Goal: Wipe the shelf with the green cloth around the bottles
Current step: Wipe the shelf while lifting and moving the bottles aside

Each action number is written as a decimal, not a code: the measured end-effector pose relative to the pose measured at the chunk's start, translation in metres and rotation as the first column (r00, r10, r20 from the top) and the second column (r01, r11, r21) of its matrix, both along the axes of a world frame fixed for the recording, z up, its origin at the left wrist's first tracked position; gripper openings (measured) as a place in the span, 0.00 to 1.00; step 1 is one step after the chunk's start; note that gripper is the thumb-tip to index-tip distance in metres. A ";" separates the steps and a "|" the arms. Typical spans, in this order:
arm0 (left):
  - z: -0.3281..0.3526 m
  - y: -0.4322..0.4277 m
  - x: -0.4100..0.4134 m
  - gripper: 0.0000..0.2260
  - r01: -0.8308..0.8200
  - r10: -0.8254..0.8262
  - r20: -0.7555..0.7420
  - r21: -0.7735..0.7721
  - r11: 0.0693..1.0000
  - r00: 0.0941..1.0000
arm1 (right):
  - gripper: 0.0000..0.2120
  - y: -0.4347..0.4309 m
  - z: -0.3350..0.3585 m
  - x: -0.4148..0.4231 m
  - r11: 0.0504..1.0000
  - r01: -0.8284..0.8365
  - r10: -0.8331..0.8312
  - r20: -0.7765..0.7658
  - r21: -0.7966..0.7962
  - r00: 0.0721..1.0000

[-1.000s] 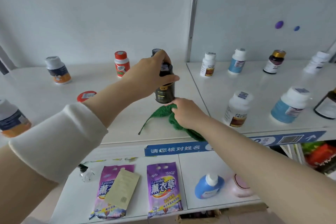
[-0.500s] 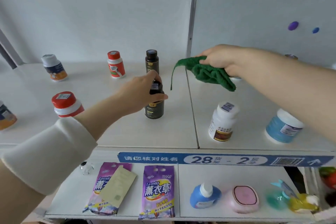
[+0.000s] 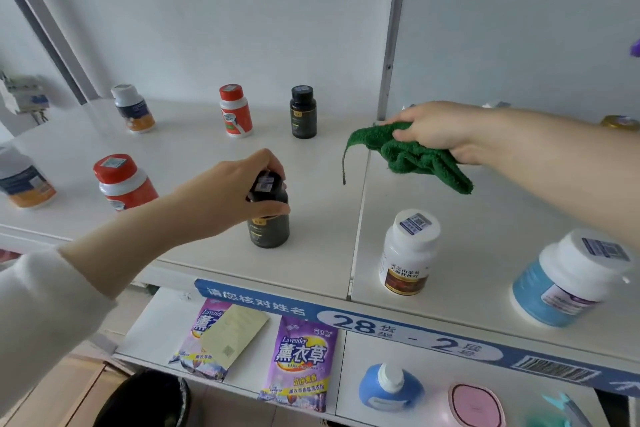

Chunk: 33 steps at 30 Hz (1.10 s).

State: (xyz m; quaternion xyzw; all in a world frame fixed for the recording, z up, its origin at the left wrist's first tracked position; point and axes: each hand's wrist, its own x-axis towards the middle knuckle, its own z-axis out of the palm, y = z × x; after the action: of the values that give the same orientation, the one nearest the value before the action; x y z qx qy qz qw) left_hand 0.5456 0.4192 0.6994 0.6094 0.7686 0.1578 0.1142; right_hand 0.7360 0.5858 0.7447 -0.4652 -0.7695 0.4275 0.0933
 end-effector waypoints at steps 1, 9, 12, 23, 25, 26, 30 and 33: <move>0.000 -0.002 -0.003 0.15 -0.006 0.006 -0.006 -0.009 1.000 1.000 | 0.17 0.003 -0.002 -0.006 1.000 -0.012 0.011 0.030 0.026 0.999; -0.003 -0.003 -0.022 0.15 -0.018 0.017 0.048 0.010 1.000 0.999 | 0.17 0.017 -0.027 -0.051 0.968 -0.157 0.053 0.449 0.197 0.892; -0.004 -0.004 -0.030 0.15 0.025 -0.025 0.034 0.000 1.000 0.999 | 0.21 0.013 -0.034 -0.067 0.961 -0.212 0.067 0.591 0.179 0.804; -0.007 -0.008 -0.042 0.19 0.142 -0.143 0.020 0.053 0.988 0.990 | 0.20 -0.065 -0.038 -0.104 0.930 -0.282 0.047 0.684 0.236 0.728; -0.007 -0.009 -0.042 0.19 0.158 -0.159 0.017 0.068 0.985 0.987 | 0.19 -0.086 -0.044 -0.103 0.910 -0.313 0.052 0.674 0.272 0.737; -0.007 -0.010 -0.042 0.19 0.166 -0.168 0.019 0.067 0.984 0.986 | 0.20 -0.095 -0.048 -0.101 0.911 -0.309 0.059 0.652 0.275 0.756; -0.007 -0.011 -0.043 0.19 0.190 -0.192 0.028 0.069 0.979 0.981 | 0.19 -0.137 -0.060 -0.078 0.923 -0.264 0.080 0.531 0.281 0.844; -0.007 -0.011 -0.043 0.19 0.193 -0.195 0.028 0.077 0.978 0.980 | 0.18 -0.165 -0.061 -0.059 0.927 -0.259 0.101 0.482 0.273 0.870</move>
State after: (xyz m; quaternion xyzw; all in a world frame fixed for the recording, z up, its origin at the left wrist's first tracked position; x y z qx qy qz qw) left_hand 0.5024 0.4085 0.6925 0.6824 0.6970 0.1850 0.1200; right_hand 0.6770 0.4212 0.6838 -0.4561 -0.8702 0.1778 -0.0559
